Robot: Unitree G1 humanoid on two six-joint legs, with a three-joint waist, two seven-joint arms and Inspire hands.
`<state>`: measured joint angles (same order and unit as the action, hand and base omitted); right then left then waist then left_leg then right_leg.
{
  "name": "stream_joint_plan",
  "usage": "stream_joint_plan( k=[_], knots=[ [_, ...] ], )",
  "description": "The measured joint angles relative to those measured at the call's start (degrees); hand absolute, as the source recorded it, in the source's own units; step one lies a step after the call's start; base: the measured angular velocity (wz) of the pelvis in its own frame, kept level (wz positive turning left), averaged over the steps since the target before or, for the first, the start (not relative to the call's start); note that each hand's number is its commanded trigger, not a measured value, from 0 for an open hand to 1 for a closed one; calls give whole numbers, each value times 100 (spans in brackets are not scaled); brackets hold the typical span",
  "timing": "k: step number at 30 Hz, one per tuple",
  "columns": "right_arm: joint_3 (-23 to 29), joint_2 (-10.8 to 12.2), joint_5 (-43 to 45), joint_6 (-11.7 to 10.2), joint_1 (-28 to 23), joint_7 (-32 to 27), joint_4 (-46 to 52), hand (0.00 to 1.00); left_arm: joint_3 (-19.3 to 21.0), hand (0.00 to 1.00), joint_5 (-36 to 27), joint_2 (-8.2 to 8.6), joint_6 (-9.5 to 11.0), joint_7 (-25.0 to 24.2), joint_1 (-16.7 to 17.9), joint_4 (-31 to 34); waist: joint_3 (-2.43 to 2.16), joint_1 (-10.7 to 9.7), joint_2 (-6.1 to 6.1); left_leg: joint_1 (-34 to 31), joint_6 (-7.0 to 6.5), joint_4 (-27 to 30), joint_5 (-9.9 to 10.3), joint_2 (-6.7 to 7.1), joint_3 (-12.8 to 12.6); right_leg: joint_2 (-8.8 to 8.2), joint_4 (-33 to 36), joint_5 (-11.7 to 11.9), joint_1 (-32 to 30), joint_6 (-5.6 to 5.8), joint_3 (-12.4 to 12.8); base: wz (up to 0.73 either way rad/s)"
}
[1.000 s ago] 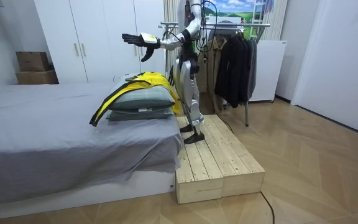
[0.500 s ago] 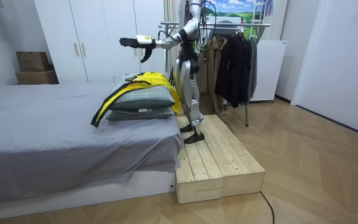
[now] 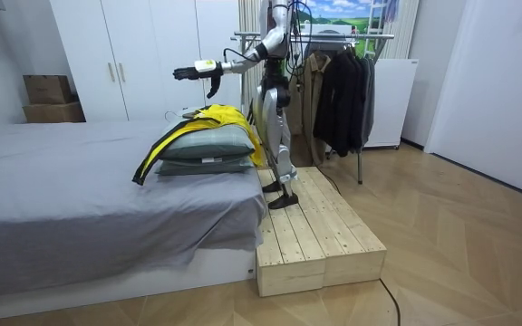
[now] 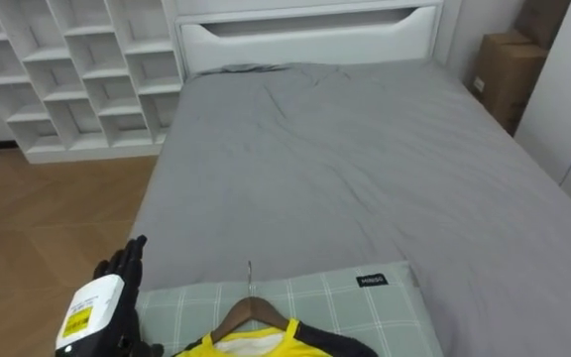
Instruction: Hang clothes
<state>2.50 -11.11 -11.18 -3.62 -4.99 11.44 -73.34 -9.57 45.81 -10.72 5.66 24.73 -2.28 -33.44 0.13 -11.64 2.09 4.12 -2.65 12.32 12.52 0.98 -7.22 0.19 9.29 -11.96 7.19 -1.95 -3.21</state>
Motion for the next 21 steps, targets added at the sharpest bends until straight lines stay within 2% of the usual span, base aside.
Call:
stream_joint_plan(
  k=[5,12,16,17,21],
  knots=[
    [5,-51,27,43,84,18,-18,0,1,0,-4,-2,-152,-167,-167,-72,16,-82,83,-98,1,56,2,-19,1,7,52,10,-91,-6,-11,0],
    [104,-160,36,123,81,77,-41,0,30,0,-7,-32,-163,-176,-276,-510,41,-153,168,-157,3,51,-1,-20,4,-6,53,15,-155,-12,-9,0],
    [90,-238,222,171,68,139,-99,0,36,0,-5,-128,-167,-172,-355,-674,51,-202,151,-158,4,39,-3,-14,-8,-2,47,14,-165,-12,-12,0],
    [77,-250,289,190,53,139,-138,0,36,0,0,-164,-167,-172,-410,-674,67,-205,123,-164,4,38,-4,-14,-9,-2,47,14,-172,-12,-11,0],
    [-43,-253,488,260,112,117,-273,0,45,0,-42,-332,-161,-130,-785,-706,43,-183,71,-378,0,81,-12,-29,-41,3,165,14,-438,-12,26,-4]
  ],
)
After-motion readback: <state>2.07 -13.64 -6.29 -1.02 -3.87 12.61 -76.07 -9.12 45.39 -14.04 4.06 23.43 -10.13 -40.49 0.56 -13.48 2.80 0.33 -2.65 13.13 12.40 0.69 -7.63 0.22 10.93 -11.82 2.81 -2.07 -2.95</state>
